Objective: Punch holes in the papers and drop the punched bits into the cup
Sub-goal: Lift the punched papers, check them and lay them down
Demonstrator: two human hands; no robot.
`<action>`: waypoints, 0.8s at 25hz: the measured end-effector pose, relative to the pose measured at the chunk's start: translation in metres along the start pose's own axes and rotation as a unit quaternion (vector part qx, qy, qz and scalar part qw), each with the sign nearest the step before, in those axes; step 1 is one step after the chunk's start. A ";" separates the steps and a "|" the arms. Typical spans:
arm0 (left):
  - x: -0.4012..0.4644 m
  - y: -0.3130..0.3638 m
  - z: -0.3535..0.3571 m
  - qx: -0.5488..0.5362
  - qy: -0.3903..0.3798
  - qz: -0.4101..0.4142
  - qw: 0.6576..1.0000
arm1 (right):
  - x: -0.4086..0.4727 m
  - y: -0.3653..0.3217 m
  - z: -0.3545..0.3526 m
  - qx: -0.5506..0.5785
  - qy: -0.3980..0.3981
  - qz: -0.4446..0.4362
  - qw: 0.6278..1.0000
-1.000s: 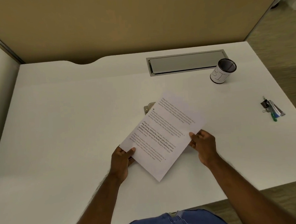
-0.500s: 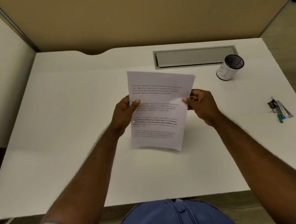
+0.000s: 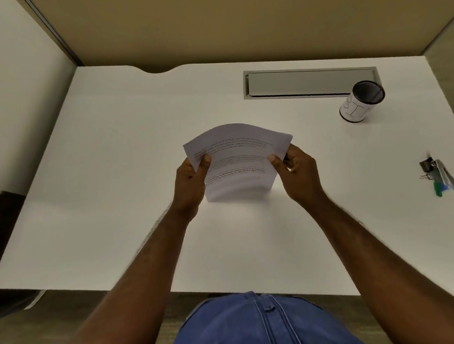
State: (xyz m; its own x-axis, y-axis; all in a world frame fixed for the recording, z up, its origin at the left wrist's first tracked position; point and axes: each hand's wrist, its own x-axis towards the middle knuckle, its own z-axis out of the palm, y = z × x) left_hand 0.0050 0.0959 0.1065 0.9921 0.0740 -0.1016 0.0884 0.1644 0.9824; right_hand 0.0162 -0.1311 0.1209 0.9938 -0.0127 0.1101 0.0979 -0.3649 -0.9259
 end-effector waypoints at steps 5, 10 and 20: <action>0.001 0.010 0.008 -0.013 0.019 0.046 0.999 | -0.003 -0.013 -0.004 0.017 0.050 -0.039 0.998; 0.002 0.007 0.017 0.003 0.029 0.021 0.999 | -0.009 -0.008 -0.002 0.005 0.028 -0.012 1.000; 0.001 0.005 0.022 0.013 0.028 0.026 0.999 | -0.008 -0.005 -0.004 0.000 0.020 -0.030 0.999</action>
State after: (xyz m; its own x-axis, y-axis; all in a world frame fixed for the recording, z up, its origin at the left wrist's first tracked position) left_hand 0.0080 0.0750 0.1144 0.9889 0.1370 -0.0575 0.0391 0.1337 0.9903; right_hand 0.0076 -0.1326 0.1263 0.9833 -0.0291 0.1795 0.1566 -0.3661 -0.9173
